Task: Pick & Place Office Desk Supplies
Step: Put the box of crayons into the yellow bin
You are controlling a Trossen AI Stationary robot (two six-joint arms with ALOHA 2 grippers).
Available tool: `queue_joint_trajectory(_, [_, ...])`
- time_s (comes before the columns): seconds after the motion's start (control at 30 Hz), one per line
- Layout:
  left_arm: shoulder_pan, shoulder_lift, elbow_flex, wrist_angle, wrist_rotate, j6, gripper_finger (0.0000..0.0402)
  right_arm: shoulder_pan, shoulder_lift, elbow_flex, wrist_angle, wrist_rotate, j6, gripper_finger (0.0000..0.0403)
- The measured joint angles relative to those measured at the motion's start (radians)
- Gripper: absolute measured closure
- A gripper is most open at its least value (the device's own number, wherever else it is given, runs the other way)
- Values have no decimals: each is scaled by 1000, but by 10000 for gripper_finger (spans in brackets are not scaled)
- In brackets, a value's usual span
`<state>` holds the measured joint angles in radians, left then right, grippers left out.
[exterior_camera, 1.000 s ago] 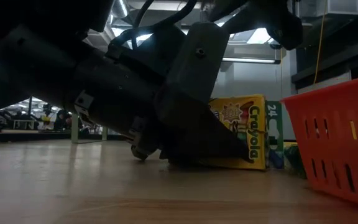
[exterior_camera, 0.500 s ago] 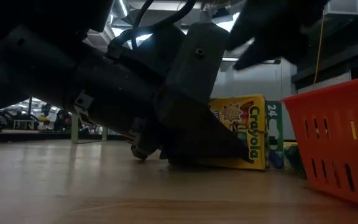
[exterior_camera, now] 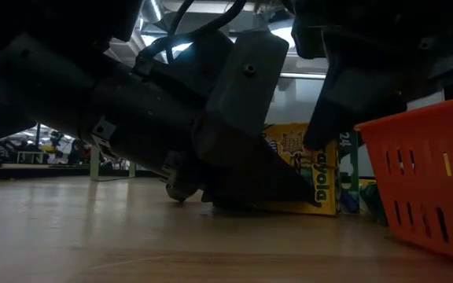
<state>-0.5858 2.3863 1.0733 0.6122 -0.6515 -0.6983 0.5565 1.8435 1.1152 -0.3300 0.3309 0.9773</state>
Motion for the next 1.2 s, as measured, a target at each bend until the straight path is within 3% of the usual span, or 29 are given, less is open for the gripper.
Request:
queue_joint_trajectory(0.13, [0, 0, -1, 9, -1, 4, 400, -8, 0, 0, 0, 1, 10, 207])
queue_joint_trajectory(0.33, [-1, 1, -1, 12, -1, 14, 399, -19, 0, 0, -4, -5, 2, 333])
queue_joint_trajectory(0.43, [-2, 1, -2, 13, 3, 18, 400, -21, 0, 0, -3, -6, -22, 376])
queue_joint_trajectory(0.8, [-6, -5, -6, 98, 21, 108, 399, -44, -33, 0, -30, -15, -81, 366])
queue_joint_trajectory(1.2, [-54, -52, -5, 91, 82, 324, 400, -127, -263, -1, -45, 20, -193, 366])
